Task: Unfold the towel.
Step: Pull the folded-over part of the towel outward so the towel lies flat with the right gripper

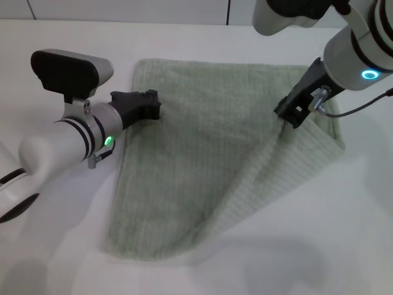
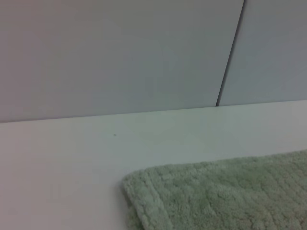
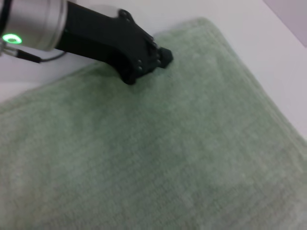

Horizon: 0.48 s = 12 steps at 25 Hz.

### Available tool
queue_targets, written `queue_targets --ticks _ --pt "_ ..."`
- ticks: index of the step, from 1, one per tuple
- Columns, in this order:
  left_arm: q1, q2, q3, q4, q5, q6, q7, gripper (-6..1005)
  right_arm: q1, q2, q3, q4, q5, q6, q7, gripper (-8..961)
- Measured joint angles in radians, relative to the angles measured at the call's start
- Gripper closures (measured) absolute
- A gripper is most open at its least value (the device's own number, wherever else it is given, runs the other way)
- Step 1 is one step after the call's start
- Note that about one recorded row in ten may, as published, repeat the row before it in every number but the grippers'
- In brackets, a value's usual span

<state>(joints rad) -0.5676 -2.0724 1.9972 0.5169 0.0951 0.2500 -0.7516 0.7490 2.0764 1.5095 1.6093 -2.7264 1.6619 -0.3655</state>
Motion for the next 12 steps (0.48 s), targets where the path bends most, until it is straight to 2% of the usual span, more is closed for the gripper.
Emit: queue_targets --ticks 12 --pt "0.0 0.0 0.003 0.001 0.0 0.0 0.0 986 -0.024 0.001 -0.026 0.062 -0.016 0.072 0.044 902"
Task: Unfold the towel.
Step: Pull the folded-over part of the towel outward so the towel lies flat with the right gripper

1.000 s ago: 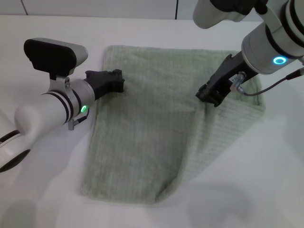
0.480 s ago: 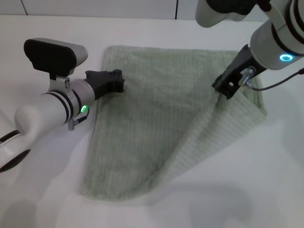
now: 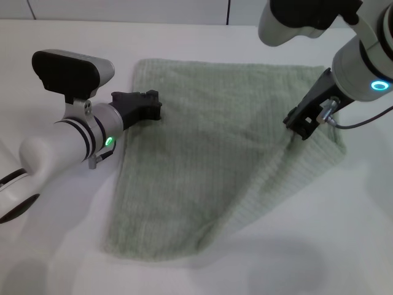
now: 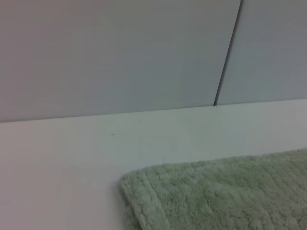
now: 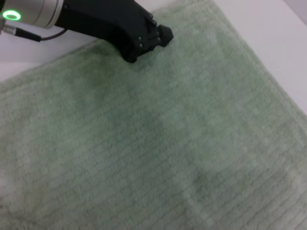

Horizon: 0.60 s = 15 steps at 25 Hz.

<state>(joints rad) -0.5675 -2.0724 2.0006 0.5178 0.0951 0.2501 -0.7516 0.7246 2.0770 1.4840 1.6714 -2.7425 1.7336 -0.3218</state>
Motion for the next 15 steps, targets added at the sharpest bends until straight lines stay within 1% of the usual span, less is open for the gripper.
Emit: queue_targets --ticks 7,13,14,15 --pt "0.002 0.0 0.003 0.001 0.0 0.0 0.0 986 -0.026 0.003 -0.032 0.019 0.0 0.015 0.029 903" --pt "0.004 0.0 0.006 0.001 0.0 -0.001 0.0 986 -0.077 0.005 -0.059 0.057 0.001 0.017 0.049 902" --pt "0.004 0.0 0.006 0.001 0.0 -0.001 0.0 986 -0.097 0.005 -0.071 0.07 0.001 0.017 0.057 902" --pt "0.004 0.0 0.006 0.001 0.0 -0.001 0.0 986 -0.097 0.005 -0.071 0.07 0.001 0.017 0.057 902"
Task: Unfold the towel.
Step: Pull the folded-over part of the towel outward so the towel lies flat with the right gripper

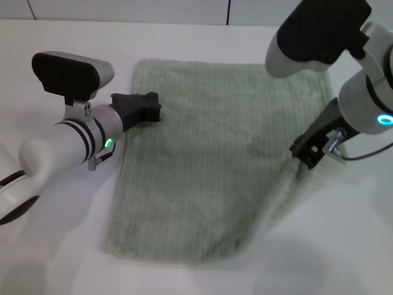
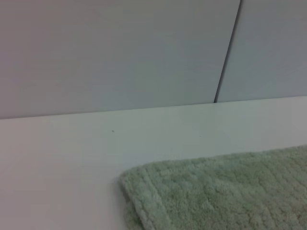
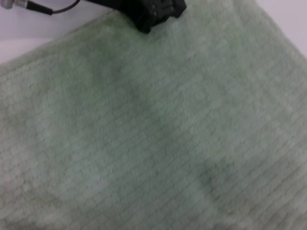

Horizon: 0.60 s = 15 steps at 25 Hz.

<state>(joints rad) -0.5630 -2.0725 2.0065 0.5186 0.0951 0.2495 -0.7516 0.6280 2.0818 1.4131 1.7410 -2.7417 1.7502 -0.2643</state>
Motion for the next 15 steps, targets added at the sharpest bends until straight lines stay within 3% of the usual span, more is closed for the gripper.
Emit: queue_targets --ticks 15 --pt "0.001 0.002 0.0 0.014 0.0 -0.03 0.001 986 -0.141 0.001 -0.046 0.082 0.0 -0.006 0.04 902"
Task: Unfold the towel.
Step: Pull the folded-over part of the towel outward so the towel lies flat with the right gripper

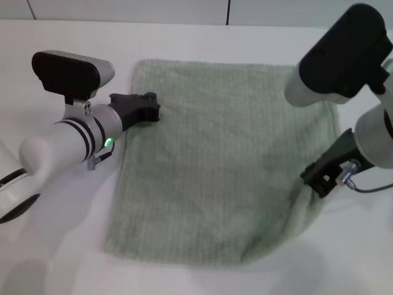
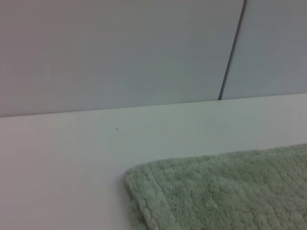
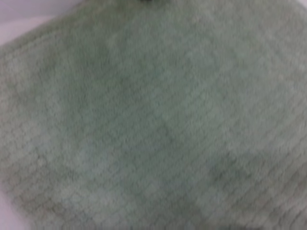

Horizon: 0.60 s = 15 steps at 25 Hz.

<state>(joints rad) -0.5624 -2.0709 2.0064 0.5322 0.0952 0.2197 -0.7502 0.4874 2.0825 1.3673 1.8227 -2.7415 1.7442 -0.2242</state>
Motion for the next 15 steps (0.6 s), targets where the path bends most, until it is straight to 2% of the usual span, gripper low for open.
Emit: queue_targets --ticks 15 --pt "0.01 0.002 0.001 0.035 0.006 -0.006 0.001 985 -0.063 -0.004 -0.002 0.001 -0.029 -0.007 0.008 902"
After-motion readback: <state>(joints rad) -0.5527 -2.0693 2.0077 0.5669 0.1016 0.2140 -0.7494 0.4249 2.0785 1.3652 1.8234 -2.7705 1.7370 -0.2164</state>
